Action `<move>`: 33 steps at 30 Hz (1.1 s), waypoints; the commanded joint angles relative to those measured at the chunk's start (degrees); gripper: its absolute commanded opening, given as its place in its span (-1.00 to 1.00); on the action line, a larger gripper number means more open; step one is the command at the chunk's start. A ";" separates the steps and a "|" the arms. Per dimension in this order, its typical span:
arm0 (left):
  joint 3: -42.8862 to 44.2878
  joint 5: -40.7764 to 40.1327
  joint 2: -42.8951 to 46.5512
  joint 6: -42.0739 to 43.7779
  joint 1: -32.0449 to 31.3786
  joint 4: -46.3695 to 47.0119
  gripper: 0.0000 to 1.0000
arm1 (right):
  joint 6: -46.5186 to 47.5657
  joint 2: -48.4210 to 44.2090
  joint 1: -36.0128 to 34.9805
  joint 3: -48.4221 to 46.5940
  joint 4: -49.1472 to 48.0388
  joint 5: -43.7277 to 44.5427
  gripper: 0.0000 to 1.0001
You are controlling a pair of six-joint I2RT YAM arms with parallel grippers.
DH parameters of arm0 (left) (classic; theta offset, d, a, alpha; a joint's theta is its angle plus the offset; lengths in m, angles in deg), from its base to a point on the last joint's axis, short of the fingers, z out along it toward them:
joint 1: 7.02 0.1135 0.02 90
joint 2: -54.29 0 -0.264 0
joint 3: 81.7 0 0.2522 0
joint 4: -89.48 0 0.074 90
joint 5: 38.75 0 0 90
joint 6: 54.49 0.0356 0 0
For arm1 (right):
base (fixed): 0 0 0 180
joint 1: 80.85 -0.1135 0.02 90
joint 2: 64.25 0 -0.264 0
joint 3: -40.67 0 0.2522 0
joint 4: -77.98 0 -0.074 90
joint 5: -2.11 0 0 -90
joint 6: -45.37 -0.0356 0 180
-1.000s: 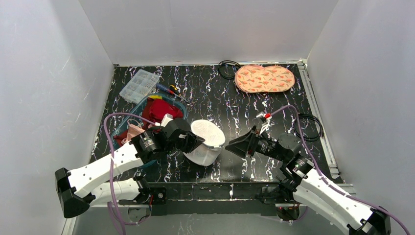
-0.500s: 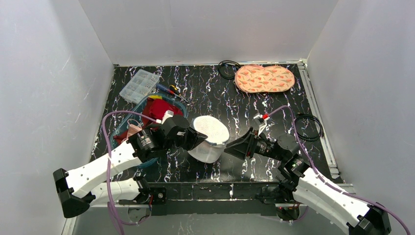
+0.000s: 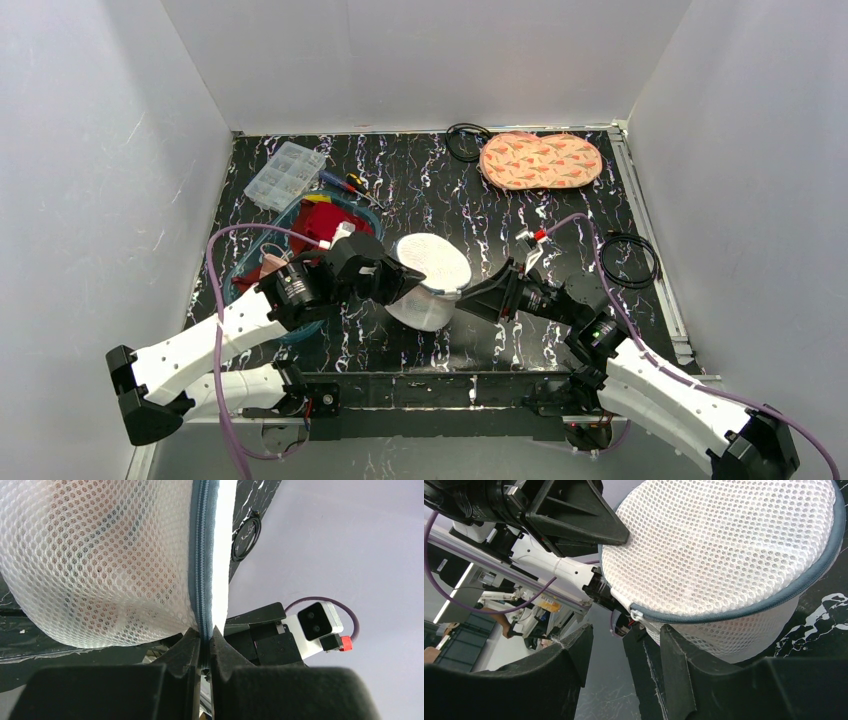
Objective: Unzip the laundry bag and remove the bra
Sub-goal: Unzip the laundry bag at the center of the board.
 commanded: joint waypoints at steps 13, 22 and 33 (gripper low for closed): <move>3.27 1.07 1.44 1.15 0.31 0.71 -1.00 | -0.76 0.84 -0.83 0.14 -6.56 -0.51 0.13; 4.23 0.57 2.81 1.47 0.29 0.71 -1.00 | 0.77 -1.07 -0.80 0.98 -7.69 -1.35 0.31; 6.00 0.59 3.33 1.97 -0.01 0.62 -1.00 | -1.91 0.83 -0.77 -0.69 -15.08 -2.95 0.38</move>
